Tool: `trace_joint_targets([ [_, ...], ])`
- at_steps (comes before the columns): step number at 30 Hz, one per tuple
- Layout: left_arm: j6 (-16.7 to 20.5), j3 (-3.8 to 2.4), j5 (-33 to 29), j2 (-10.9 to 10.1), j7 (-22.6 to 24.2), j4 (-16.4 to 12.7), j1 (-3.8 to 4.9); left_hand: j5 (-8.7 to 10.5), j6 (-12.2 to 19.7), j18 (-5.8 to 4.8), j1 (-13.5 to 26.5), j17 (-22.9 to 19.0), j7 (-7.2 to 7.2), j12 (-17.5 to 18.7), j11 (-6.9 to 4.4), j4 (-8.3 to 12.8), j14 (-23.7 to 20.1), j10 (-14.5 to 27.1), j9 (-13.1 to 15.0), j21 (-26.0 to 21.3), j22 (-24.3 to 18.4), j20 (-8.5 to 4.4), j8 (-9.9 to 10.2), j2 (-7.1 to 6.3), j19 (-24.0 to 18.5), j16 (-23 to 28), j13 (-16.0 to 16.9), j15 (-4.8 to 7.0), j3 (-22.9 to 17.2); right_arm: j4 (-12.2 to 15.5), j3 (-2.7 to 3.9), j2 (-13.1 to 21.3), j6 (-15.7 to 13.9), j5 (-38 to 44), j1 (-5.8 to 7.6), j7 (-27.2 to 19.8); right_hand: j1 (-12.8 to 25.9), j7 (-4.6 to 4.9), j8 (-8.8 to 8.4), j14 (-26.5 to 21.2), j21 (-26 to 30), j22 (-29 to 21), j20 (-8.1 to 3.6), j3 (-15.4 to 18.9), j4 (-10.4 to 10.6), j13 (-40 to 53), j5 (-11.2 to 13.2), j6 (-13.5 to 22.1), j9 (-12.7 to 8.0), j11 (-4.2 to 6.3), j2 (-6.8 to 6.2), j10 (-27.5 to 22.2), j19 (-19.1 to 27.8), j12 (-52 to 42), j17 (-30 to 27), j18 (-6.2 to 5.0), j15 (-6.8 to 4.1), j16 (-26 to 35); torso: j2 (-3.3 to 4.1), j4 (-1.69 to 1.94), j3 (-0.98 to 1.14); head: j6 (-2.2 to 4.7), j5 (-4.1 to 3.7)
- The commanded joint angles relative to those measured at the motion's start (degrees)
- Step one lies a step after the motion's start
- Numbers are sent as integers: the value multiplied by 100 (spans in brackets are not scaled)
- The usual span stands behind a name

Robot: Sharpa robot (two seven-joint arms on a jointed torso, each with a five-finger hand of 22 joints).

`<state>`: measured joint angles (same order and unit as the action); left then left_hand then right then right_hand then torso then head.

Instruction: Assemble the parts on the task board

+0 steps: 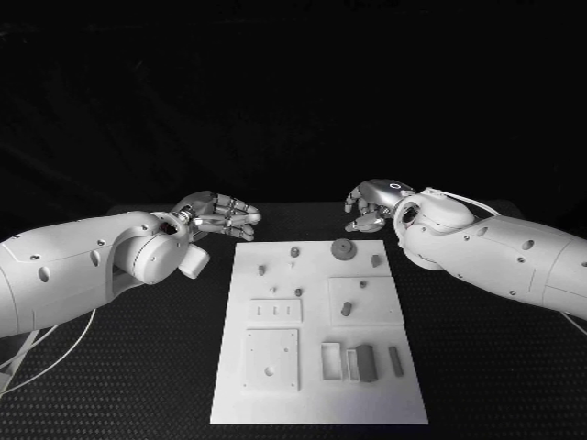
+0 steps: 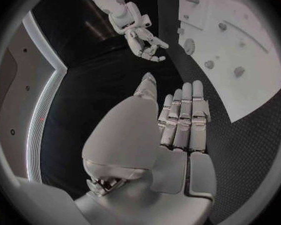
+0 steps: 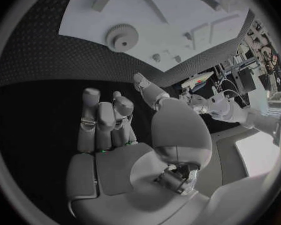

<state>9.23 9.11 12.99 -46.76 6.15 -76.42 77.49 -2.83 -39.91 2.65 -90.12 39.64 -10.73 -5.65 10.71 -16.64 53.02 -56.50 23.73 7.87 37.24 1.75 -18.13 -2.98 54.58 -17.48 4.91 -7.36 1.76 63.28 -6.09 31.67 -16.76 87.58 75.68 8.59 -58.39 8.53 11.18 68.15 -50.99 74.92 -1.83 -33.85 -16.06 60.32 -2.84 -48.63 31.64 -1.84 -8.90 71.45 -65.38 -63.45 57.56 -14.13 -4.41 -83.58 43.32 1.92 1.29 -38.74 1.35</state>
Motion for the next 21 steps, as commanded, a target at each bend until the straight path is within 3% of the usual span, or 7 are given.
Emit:
trace_joint_targets([
  [1, -87, -4, -27, 20, 145, 18, 1, 1, -39, 100, -8, 8, -154, 25, 22, -5, -7, -33, 7, -29, -8, 16, -25, 9, -14, 34, -5, -27, 42, -92, 0, -35, 622, -96, -7, -189, -18, 6, -33, 8, 21, 91, 46, 37, 17, 15, 3, 62, -12, -19, -57, -30, -6, -9, 51, -87, 28, 0, -9, -35, 33, 12, -7],
  [6, -182, -4, -27, 51, 118, 24, 1, 1, -38, 99, -6, 9, -157, 29, 24, -6, -13, -29, 7, -34, -9, 18, -25, 8, -18, 41, -7, -30, 49, -338, -7, -184, 799, 102, -75, -206, -36, -14, -110, 426, -78, 118, 18, 54, 82, 284, 2, 234, -51, 0, -88, 180, -127, -349, 624, -87, 18, -230, -6, -55, 52, 32, -28],
  [10, -206, -4, -21, 70, 127, 6, -8, 1, -40, 99, -6, 11, -158, 36, 27, -6, -16, -21, 7, -37, -10, 19, -26, 13, -20, 47, -9, -32, 53, -493, -18, -269, 814, 118, -141, -235, -27, -44, -123, 652, -150, 123, -30, 55, 146, 535, 2, 297, -61, 26, -117, 373, -206, -620, 920, -87, -7, -337, -1, -25, 38, 35, -56],
  [12, -198, -4, -9, 68, 117, 8, -13, 1, -40, 99, -6, 11, -158, 37, 28, -6, -17, -20, 7, -38, -10, 20, -25, 14, -20, 48, -10, -32, 54, -562, -27, -311, 813, 141, -172, -250, -34, -49, -124, 691, -164, 122, -43, 48, 158, 577, 2, 311, -63, 31, -102, 404, -220, -665, 970, -87, -13, -353, 5, -16, 45, 28, -55],
  [21, -164, -5, 20, 66, 104, -11, -15, 1, -38, 99, -5, 13, -164, 39, 29, -7, -17, -18, 7, -39, -10, 20, -24, 16, -20, 51, -11, -33, 58, -829, -79, -463, 763, 145, -303, -341, -35, -58, -113, 777, -202, 118, -78, 57, 170, 645, 2, 322, -61, 40, -70, 465, -267, -743, 1061, -87, -24, -385, 7, -13, 25, 10, -63],
])
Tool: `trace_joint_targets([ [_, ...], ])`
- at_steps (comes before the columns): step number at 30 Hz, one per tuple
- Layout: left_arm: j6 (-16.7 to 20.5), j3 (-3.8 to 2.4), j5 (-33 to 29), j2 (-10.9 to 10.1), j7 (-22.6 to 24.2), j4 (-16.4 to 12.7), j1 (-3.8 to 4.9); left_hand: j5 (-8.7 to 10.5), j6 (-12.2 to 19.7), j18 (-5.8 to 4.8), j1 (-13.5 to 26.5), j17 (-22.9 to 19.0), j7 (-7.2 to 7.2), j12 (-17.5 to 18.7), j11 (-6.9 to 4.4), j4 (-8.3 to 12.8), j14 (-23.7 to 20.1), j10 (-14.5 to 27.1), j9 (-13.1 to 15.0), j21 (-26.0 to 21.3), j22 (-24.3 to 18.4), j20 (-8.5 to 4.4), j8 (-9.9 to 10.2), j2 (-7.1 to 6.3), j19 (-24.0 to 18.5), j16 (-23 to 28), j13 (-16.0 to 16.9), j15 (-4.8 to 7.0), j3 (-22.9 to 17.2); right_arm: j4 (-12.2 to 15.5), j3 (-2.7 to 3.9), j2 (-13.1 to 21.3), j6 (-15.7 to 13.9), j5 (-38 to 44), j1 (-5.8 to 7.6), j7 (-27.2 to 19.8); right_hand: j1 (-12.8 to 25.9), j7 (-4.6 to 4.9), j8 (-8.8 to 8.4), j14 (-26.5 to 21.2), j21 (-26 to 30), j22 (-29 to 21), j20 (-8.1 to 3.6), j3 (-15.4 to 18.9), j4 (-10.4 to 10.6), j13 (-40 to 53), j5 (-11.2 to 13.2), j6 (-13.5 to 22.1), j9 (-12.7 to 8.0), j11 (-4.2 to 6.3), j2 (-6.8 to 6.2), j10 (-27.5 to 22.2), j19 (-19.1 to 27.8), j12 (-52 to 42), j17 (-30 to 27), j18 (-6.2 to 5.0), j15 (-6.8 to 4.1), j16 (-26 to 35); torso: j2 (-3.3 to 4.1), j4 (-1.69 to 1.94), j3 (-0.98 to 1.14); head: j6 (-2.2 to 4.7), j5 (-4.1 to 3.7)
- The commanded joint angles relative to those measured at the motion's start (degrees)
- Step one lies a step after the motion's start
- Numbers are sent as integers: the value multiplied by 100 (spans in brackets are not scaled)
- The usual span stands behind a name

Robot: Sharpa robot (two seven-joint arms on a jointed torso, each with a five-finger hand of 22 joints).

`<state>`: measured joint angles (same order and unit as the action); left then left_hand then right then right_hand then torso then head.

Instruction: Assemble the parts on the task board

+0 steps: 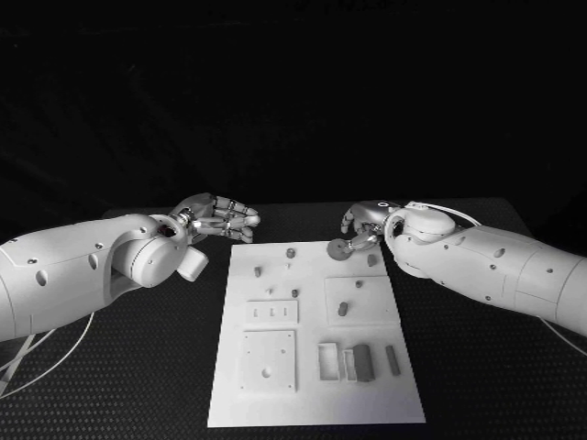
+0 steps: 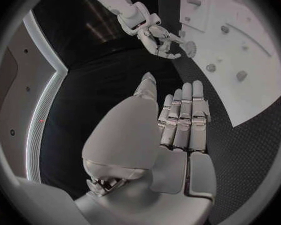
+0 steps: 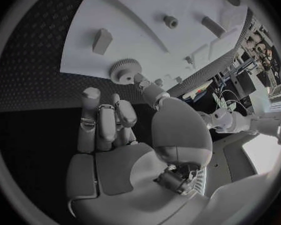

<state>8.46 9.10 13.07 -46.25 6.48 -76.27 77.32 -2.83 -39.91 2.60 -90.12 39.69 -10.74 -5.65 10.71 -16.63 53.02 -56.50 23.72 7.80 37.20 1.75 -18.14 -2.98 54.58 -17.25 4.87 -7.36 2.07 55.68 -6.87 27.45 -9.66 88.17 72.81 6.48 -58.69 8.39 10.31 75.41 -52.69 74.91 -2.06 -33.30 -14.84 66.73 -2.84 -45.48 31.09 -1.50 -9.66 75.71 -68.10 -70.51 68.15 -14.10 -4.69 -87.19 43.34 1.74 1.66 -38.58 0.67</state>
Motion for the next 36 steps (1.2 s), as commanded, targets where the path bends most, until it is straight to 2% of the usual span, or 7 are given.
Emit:
trace_joint_targets([
  [1, -94, -4, 12, 18, 72, -32, 2, 1, -38, 104, -5, 9, -165, 40, 29, -7, -17, -18, 7, -33, -5, 20, -24, 16, -20, 29, -6, -33, 28, -99, -2, -59, 54, 84, -24, -140, -4, -44, -26, 46, -33, 119, -56, 3, 49, 3, 2, 7, -5, 6, 6, 38, 4, -38, -6, -90, 4, -24, 3, 5, -14, -10, 6],
  [4, -114, -4, 12, 20, 65, -48, 1, 1, -37, 104, -4, 10, -166, 40, 30, -8, -17, -17, 7, -33, -5, 20, -24, 18, -20, 30, -7, -33, 29, -156, -3, -119, 37, 68, -44, -155, 12, -45, -9, 53, -38, 117, -63, 8, 62, 6, 2, -12, 1, 7, 22, 41, -1, -43, -3, -90, 3, -26, -3, 14, -15, -22, 7],
  [8, -145, -4, 12, 35, 22, -21, 1, 1, -26, 105, -3, 13, -182, 45, 32, -7, -17, -13, 4, -36, -5, 21, -17, 19, -20, 34, -8, -34, 35, -232, -8, -215, 29, 67, -63, -161, 28, -39, 16, 64, -43, 114, -71, 11, 79, 31, 2, -46, 10, 2, 65, 58, -4, -69, 6, -90, 7, -29, -5, 1, -17, -40, 31],
  [12, -141, -4, 12, 29, 28, -37, 2, 1, -20, 106, -3, 16, -194, 48, 33, -7, -16, -11, 2, -37, -5, 21, -12, 20, -19, 37, -9, -34, 39, -333, -8, -275, 23, 57, -80, -186, 28, -39, 31, 81, -47, 114, -78, 15, 75, 46, 2, -65, 15, 2, 91, 70, -5, -87, 24, -90, 9, -34, 2, 15, -19, -49, 15],
  [16, -133, -4, 13, 21, 23, -42, 3, 1, -19, 106, -3, 16, -196, 48, 33, -7, -15, -10, 2, -37, -5, 21, -12, 20, -18, 37, -9, -34, 40, -430, -8, -328, 36, 39, -106, -206, 26, -39, 62, 75, -51, 113, -85, 19, 64, 50, 2, -107, 26, 1, 149, 74, -1, -95, 10, -90, 9, -33, 1, 15, -21, -76, 30],
  [25, -111, -5, 13, -15, 21, -84, 4, 1, -16, 106, -5, 19, -201, 50, 34, -6, -16, -9, 1, -40, -5, 22, -10, 16, -19, 41, -9, -34, 45, -470, -9, -352, 46, 33, -120, -215, 46, -38, 108, 64, -59, 113, -88, 50, 16, 53, 3, -166, 40, 0, 287, 72, 22, -103, -4, -90, 11, -30, 2, -4, -11, -105, 49],
  [36, -118, -5, 14, -27, 15, -98, 5, 1, -15, 107, -7, 21, -204, 51, 34, -6, -17, -11, 1, -42, -5, 23, -10, 16, -20, 45, -9, -35, 47, -548, -13, -371, 104, -4, -158, -231, 53, -32, 126, 67, -63, 113, -88, 63, -11, 62, 2, -189, 45, -6, 332, 75, 30, -113, 3, -90, 16, -32, -5, -8, -1, -148, 64],
])
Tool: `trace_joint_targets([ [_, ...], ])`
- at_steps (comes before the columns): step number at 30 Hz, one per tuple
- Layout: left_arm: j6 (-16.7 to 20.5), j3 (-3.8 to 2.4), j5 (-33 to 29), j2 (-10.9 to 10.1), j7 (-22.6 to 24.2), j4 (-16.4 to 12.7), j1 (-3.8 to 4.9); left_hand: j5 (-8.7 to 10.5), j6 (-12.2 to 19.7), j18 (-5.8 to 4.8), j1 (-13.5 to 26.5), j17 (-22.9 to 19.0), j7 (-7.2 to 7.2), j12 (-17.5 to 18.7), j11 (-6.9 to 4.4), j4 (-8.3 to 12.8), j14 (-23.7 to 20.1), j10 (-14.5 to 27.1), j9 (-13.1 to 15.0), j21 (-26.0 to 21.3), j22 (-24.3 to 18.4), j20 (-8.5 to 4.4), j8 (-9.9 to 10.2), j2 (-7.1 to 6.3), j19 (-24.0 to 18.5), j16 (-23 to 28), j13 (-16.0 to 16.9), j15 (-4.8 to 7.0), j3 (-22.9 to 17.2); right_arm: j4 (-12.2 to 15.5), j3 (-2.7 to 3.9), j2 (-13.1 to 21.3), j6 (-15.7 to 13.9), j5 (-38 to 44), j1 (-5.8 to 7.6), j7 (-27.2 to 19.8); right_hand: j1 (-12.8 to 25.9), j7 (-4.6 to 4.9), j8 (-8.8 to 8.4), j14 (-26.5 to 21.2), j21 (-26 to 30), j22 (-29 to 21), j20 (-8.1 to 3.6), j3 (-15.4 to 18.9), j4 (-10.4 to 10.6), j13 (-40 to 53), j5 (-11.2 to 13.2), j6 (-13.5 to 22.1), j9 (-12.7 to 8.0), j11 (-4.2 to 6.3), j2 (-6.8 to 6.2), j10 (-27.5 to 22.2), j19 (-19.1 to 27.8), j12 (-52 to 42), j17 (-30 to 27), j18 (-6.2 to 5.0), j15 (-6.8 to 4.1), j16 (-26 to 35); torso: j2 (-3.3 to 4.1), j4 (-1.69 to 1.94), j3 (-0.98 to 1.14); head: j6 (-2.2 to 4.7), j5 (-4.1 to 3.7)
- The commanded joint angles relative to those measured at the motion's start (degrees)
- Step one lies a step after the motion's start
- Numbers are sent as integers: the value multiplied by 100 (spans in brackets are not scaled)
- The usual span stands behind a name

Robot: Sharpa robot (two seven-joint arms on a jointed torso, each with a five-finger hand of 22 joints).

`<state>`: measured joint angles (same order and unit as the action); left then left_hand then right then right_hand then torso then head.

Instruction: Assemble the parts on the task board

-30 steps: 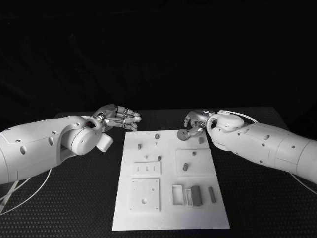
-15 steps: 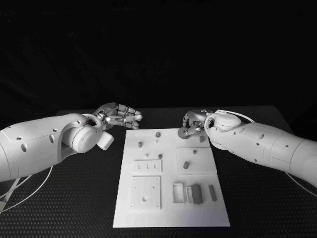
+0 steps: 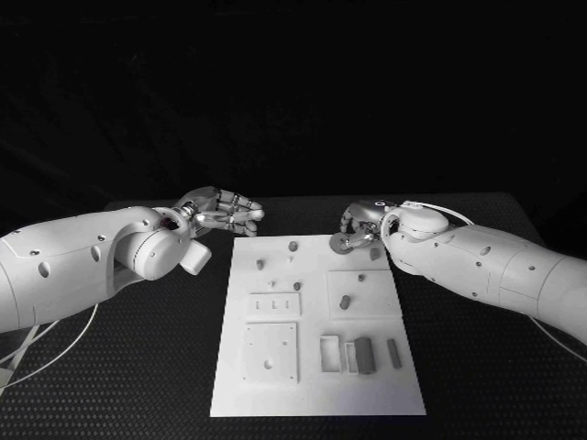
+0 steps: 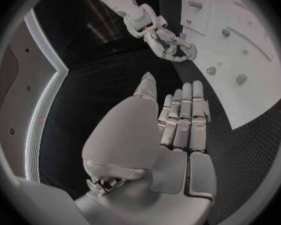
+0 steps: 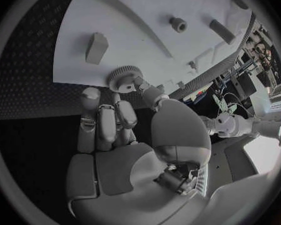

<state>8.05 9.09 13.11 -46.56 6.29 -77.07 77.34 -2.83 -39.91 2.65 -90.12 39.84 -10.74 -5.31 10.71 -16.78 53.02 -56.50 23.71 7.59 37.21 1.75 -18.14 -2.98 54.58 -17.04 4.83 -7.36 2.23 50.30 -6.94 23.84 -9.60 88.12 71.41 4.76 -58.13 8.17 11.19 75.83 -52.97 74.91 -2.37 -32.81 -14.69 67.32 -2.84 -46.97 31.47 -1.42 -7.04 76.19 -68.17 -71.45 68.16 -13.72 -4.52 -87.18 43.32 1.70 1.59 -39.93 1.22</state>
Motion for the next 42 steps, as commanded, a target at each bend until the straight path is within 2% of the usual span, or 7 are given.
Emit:
trace_joint_targets([
  [1, -77, -4, 11, 3, 33, -22, 3, 1, -15, 101, -8, 6, -204, 18, 34, 9, -17, -11, 2, -22, -6, 23, -10, 17, -20, 23, -5, -35, 32, -8, -6, -9, 106, -6, -23, -60, 1, -9, 39, 21, -35, 113, -56, 16, -25, 5, 3, -42, 6, -15, 73, 28, 38, -20, -5, -128, -1, -32, -5, -5, 8, -20, 13],
  [19, -80, -4, 15, 21, 39, -22, 3, 1, -15, 102, -8, 9, -208, 20, 35, 7, -16, -12, 2, -24, -6, 24, -9, 20, -19, 27, -6, -35, 34, -85, -29, -77, 239, -76, -83, -77, 92, -5, 47, 3, -37, 109, -45, 39, 14, -3, 2, -45, 1, -19, 155, 15, 54, -16, -22, -128, 5, -28, 0, 0, 6, -52, 21],
  [21, -71, -4, 15, 22, 47, -25, 3, 1, -14, 102, -8, 10, -209, 20, 35, 7, -16, -12, 2, -24, -6, 24, -9, 20, -19, 28, -6, -35, 35, -99, -35, -78, 283, -77, -91, -72, 99, -5, 48, 1, -37, 109, -45, 38, 19, -4, 2, -45, 0, -19, 177, 13, 57, -16, -23, -128, 5, -28, 3, 1, 6, -77, 30],
  [23, -66, -5, 15, 15, 54, -42, 3, 1, -15, 102, -8, 11, -210, 20, 35, 7, -15, -12, 2, -24, -6, 24, -9, 22, -18, 28, -6, -35, 35, -100, -46, -68, 328, -79, -95, -73, 104, -4, 46, -3, -37, 109, -44, 39, 20, -6, 2, -40, -2, -20, 185, 10, 59, -15, -27, -128, 5, -28, 4, 1, 5, -113, 26],
  [27, -64, -5, 15, 0, 48, -54, 3, 0, -16, 103, -9, 12, -211, 19, 34, 7, -13, -15, 2, -24, -5, 24, -10, 27, -16, 29, -5, -35, 34, -111, -96, -66, 355, -93, -102, -77, 117, -3, 43, -12, -37, 109, -43, 44, 23, -16, 3, -32, -5, -21, 188, 1, 64, -6, -38, -128, 6, -26, 2, -4, 4, -98, -1],
  [38, -65, -5, 15, -2, 46, -60, 4, 1, -17, 104, -9, 15, -215, 19, 33, 7, -10, -17, 2, -24, -5, 24, -11, 30, -14, 30, -5, -34, 34, -99, -127, -89, 511, -66, -151, -41, 147, 5, 127, -17, -44, 110, -40, 46, 21, -15, 2, -179, 20, -28, 272, -13, 82, -10, -28, -128, 11, -29, -7, 2, 15, -149, 31],
  [42, -63, -5, 15, -13, 45, -59, 4, 1, -18, 103, -7, 16, -216, 20, 33, 5, -9, -17, 2, -25, -4, 24, -11, 32, -13, 30, -5, -34, 35, -83, -134, -80, 571, -66, -160, -31, 191, 18, 166, -22, -49, 109, -39, 49, 56, -18, 2, -257, 31, -41, 326, -23, 81, -10, -35, -128, 24, -31, -7, -10, 13, -158, 39],
])
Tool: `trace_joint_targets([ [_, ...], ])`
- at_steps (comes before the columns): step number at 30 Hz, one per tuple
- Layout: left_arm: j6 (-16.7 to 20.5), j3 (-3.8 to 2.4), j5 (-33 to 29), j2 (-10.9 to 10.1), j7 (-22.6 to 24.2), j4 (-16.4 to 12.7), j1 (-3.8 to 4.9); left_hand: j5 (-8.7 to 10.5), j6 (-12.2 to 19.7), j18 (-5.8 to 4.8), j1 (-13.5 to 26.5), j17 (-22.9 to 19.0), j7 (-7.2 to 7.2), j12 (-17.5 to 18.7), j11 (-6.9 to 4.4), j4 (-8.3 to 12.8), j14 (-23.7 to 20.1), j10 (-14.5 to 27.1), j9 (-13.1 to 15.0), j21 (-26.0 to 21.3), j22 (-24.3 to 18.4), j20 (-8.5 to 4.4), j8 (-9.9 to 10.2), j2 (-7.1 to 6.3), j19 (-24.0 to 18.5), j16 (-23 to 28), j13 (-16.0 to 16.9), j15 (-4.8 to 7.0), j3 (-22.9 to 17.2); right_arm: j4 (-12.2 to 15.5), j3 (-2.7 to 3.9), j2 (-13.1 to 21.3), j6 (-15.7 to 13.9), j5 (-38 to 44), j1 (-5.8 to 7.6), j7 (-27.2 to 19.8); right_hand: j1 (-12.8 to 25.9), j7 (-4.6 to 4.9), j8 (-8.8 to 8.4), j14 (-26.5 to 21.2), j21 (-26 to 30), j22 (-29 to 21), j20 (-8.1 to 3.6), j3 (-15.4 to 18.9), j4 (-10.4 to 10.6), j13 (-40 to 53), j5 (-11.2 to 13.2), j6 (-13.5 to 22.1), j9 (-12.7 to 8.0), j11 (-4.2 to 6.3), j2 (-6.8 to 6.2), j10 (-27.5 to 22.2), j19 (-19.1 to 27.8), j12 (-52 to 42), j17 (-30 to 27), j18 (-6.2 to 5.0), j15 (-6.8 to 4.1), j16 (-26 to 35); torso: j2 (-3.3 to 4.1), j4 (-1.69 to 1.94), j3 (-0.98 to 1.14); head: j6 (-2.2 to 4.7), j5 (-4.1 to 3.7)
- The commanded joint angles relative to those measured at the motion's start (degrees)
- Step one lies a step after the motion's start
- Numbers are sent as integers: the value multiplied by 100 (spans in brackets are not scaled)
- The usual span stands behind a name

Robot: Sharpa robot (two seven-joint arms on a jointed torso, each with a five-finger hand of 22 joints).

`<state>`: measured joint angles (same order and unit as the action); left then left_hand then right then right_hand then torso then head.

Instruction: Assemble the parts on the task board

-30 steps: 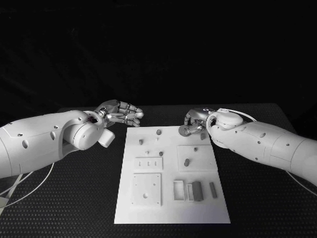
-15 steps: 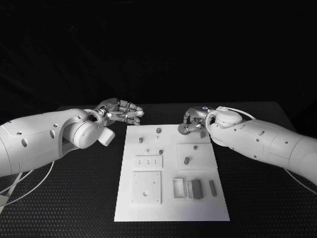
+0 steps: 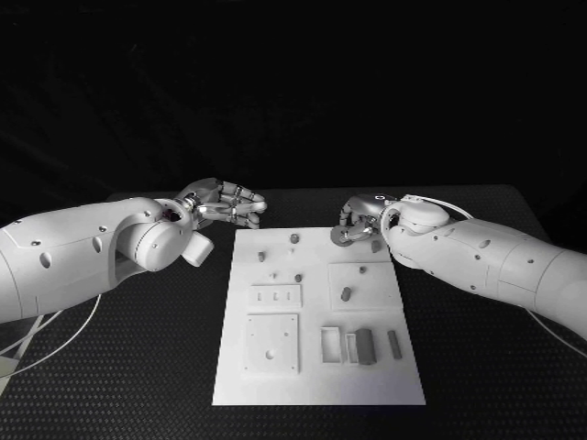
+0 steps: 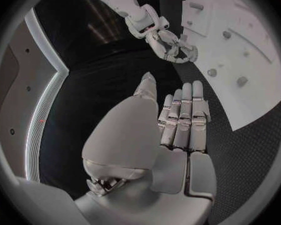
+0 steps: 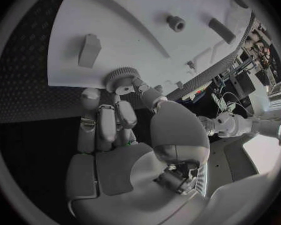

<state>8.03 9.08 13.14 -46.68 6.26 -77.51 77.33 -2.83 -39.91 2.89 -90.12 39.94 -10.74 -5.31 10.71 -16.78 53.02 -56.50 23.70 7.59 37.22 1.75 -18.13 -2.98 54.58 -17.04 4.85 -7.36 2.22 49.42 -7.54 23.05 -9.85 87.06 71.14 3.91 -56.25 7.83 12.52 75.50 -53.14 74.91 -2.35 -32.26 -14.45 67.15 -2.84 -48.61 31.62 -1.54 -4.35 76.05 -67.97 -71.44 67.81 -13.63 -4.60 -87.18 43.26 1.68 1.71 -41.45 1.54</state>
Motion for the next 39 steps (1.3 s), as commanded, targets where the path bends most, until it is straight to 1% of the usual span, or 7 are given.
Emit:
trace_joint_targets([
  [1, -61, -4, 12, -2, 50, -17, 4, 1, -18, 80, -6, 6, -217, 20, 33, 5, -9, -18, 3, -25, -5, 24, -11, 33, -13, 30, -6, -35, 35, 14, -76, 2, 609, 41, -134, 63, 9, 49, 46, 8, -33, 109, -41, -8, 37, -2, 2, -117, 21, -26, 74, -14, 62, -9, -3, -137, 31, -30, -2, -11, 2, -9, 8],
  [12, -20, -6, 12, -3, 81, -24, 4, 1, -10, 82, -5, 11, -224, 21, 33, 6, -3, -18, 1, -25, -4, 23, -6, 35, -8, 31, -6, -33, 37, 43, -91, -5, 742, 43, -142, 80, 76, -25, 163, -26, -33, 106, -37, -18, 74, -18, 2, -342, 71, 43, 215, -73, 84, 8, -36, -137, -31, -22, -1, -10, -3, -15, 13],
  [18, -17, -6, 12, -17, 82, -31, 4, 1, -8, 82, -6, 13, -226, 22, 33, 7, -2, -18, 1, -25, -4, 22, -5, 35, -7, 32, -6, -32, 37, 53, -109, -3, 730, 152, -144, 116, 65, -41, 178, -39, -33, 107, -38, -21, 44, -25, 2, -368, 83, 59, 224, -88, 94, 16, -47, -137, -49, -18, -3, -9, 0, -13, 16],
  [24, -15, -6, 12, -33, 78, -46, 4, 1, -8, 83, -8, 14, -227, 22, 32, 8, -1, -19, 0, -25, -3, 22, -5, 34, -6, 33, -6, -32, 37, 69, -158, 7, 661, 293, -158, 154, 22, -49, 176, -40, -37, 108, -43, -32, -31, -25, 2, -364, 92, 69, 231, -93, 99, 16, -43, -137, -61, -19, -2, -13, 1, -12, 21],
  [30, -21, -6, 13, -54, 69, -61, 4, 1, -7, 83, -10, 15, -227, 23, 32, 9, 0, -20, 0, -26, -3, 21, -5, 32, -6, 34, -6, -32, 38, 94, -197, 25, 599, 362, -183, 141, -43, -44, 159, -54, -42, 107, -46, -35, -155, -43, 3, -336, 96, 65, 178, -106, 103, 31, -60, -137, -59, -16, 0, -12, 4, -4, 20],
  [32, -24, -6, 13, -58, 67, -63, 4, 1, -7, 83, -10, 15, -228, 23, 32, 9, 0, -20, 0, -26, -3, 21, -5, 32, -6, 35, -6, -31, 38, 100, -218, 31, 595, 374, -186, 146, -55, -37, 142, -64, -41, 106, -45, -27, -184, -66, 3, -305, 92, 58, 131, -122, 106, 51, -73, -137, -53, -13, 0, -13, 4, -2, 16],
  [39, -33, -6, 16, -71, 61, -68, 4, 1, -7, 83, -11, 17, -228, 23, 32, 8, 0, -20, 0, -27, -3, 22, -5, 31, -5, 36, -6, -31, 39, 86, -232, 52, 558, 387, -242, 151, -109, 28, 36, -122, -24, 93, -33, -16, -188, -179, 3, -124, 55, -3, -129, -210, 121, 154, -143, -137, 2, 8, -1, -7, 7, -12, 6],
])
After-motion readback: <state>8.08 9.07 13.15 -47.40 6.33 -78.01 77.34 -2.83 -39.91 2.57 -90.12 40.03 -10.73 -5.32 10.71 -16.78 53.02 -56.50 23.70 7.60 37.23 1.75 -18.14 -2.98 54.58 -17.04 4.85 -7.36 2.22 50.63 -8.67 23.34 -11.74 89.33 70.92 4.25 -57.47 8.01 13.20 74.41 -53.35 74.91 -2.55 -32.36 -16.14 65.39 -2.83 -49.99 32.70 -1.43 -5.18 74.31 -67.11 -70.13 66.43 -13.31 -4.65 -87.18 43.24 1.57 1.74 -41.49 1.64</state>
